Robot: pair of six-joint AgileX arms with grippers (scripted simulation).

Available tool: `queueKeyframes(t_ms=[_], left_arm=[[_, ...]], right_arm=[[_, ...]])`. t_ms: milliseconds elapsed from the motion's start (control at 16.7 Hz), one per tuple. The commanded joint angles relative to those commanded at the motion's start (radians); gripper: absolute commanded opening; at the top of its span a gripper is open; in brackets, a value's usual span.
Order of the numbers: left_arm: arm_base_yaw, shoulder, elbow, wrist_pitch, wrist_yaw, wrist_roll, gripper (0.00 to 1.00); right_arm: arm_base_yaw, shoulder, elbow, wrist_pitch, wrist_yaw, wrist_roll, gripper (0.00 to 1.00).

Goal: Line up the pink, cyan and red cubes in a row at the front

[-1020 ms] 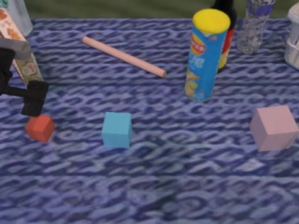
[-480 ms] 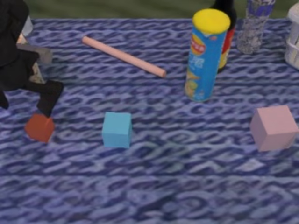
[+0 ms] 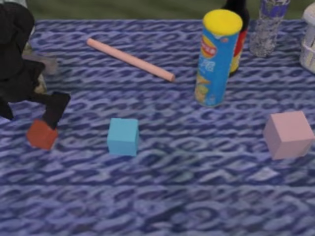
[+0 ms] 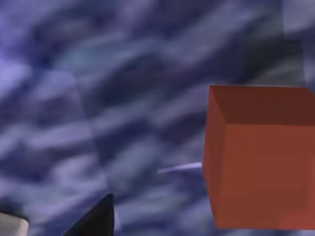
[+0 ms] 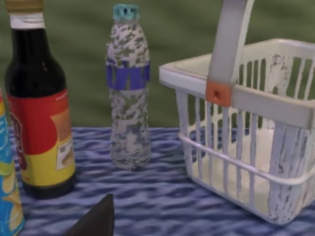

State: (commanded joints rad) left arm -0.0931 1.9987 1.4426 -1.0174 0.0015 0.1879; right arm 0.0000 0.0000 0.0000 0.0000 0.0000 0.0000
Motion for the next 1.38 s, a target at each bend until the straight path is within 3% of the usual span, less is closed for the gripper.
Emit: queueKeyframes(t_ms=[300, 660, 1380], left_arm=[[0.0, 0.085, -0.114, 0.209, 0.001, 0.001, 1.0], [0.0, 0.105, -0.137, 0.245, 0.001, 0.001, 1.0], [0.0, 0.105, -0.137, 0.245, 0.001, 0.001, 0.1]], right_arm=[[0.0, 0.0, 0.0, 0.0, 0.0, 0.0, 1.0], [0.0, 0.0, 0.0, 0.0, 0.0, 0.0, 1.0], [0.0, 0.0, 0.0, 0.0, 0.0, 0.0, 1.0]])
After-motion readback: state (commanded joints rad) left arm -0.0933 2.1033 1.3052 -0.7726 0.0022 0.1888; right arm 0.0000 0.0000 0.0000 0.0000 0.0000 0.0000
